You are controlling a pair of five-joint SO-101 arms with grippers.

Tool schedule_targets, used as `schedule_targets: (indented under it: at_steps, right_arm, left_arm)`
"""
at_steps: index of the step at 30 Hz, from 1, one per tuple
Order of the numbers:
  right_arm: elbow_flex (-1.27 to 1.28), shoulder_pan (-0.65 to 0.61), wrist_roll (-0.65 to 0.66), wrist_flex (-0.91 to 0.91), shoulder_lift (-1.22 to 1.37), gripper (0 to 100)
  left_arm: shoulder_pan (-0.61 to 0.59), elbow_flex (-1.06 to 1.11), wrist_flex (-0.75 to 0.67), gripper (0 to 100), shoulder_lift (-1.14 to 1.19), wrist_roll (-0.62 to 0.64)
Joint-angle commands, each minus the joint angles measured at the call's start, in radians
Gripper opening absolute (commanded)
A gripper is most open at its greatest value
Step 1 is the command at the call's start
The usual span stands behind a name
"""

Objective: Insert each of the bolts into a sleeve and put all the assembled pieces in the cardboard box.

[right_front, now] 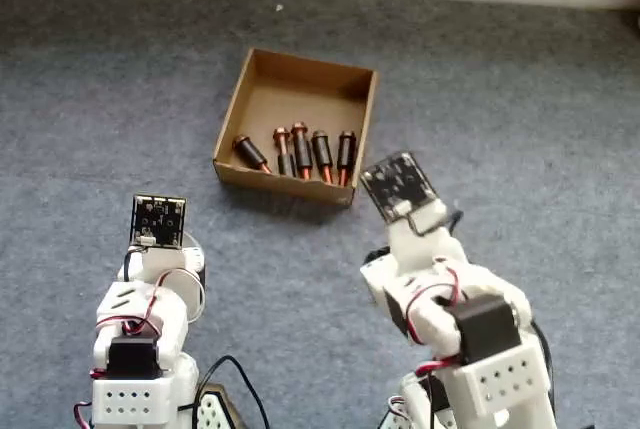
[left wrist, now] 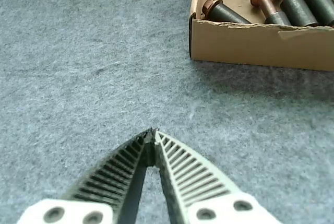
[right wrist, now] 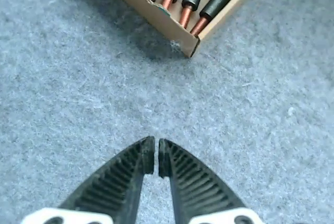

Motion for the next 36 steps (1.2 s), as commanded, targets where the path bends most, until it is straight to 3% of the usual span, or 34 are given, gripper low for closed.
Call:
schedule_targets:
  at_steps: [1,9,20,30,36]
  right_arm:
    - [0.062,0.070,-0.005,-0.036,-0.134,0.5]
    - [0.203,0.090,-0.006,-0.068,-0.320,0.6]
    - [0.719,0.294,-0.012,-0.423,-0.567,0.6]
    - [0.923,0.317,-0.014,-0.424,-0.641,0.6]
    - [0.952,0.335,-0.144,-0.397,-0.641,0.6]
  left_arm:
    - [-0.004,0.019,-0.003,3,-0.002,-0.011]
    - [-0.004,0.019,-0.003,3,-0.002,-0.011]
    - [-0.004,0.019,-0.003,3,-0.002,-0.009]
    - [-0.004,0.019,-0.003,3,-0.002,-0.009]
    - [-0.002,0.019,-0.003,3,-0.002,-0.009]
